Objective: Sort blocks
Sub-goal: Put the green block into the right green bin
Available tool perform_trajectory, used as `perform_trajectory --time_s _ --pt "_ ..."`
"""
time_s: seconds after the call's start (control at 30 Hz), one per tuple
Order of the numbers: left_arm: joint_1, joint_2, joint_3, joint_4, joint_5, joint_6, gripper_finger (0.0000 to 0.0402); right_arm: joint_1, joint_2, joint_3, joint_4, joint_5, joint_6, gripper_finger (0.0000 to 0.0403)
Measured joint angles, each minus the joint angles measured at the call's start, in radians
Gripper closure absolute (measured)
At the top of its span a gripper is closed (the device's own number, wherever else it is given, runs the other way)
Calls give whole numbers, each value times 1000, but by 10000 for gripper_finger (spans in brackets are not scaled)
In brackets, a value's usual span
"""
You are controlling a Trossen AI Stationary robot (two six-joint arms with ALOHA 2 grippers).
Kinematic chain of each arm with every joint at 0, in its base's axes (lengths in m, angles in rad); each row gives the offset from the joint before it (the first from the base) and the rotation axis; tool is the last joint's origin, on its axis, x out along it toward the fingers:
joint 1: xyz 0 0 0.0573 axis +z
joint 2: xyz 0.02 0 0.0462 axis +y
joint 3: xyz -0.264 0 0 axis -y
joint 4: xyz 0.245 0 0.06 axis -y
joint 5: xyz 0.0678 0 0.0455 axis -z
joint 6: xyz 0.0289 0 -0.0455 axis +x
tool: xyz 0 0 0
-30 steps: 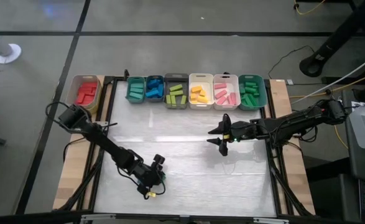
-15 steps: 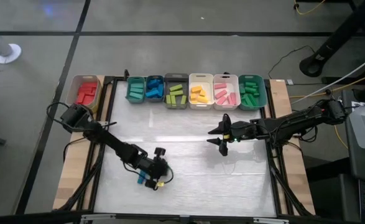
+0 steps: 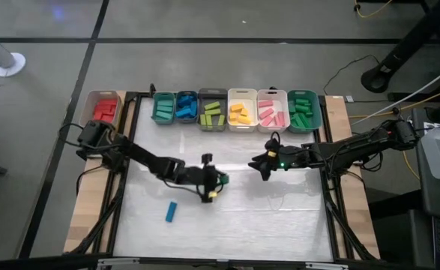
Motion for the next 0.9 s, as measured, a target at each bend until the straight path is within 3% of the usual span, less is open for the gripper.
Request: perform_trajectory --time_s 0.27,0.47,0.67,0.9 --pt "77 0 0 255 -6 124 276 0 0 0 107 0 179 210" --pt "90 0 1 280 -6 145 278 0 0 0 225 2 178 210" --pt "90 0 1 282 -3 144 277 0 5 0 234 27 180 210" --pt "90 0 1 301 -3 144 276 1 124 0 346 1 240 210"
